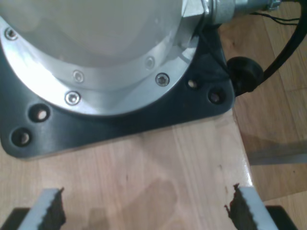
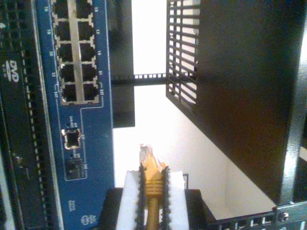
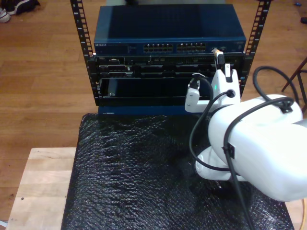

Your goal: Grab the cable and plug it in

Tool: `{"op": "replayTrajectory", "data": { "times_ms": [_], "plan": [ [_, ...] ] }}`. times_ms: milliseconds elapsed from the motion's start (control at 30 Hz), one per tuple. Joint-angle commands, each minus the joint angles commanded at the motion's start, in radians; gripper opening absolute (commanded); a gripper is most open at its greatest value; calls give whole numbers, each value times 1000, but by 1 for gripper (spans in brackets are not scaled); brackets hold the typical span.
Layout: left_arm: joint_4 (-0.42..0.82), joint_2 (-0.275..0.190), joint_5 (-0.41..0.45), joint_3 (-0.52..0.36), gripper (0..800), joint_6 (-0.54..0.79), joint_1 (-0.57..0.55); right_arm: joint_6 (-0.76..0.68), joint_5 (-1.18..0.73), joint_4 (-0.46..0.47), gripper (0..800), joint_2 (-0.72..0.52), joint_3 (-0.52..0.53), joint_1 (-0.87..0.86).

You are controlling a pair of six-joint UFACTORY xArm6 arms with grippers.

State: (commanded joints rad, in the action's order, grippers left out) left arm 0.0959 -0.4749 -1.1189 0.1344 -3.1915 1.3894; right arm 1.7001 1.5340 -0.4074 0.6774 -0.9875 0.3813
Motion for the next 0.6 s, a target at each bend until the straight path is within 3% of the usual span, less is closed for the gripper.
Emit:
{"op": "replayTrajectory", "data": {
  "times_ms": [600],
  "plan": [
    [0, 0, 0, -2, 800, 0, 0, 21, -15, -54, 0, 127, -181, 37]
  ]
}}
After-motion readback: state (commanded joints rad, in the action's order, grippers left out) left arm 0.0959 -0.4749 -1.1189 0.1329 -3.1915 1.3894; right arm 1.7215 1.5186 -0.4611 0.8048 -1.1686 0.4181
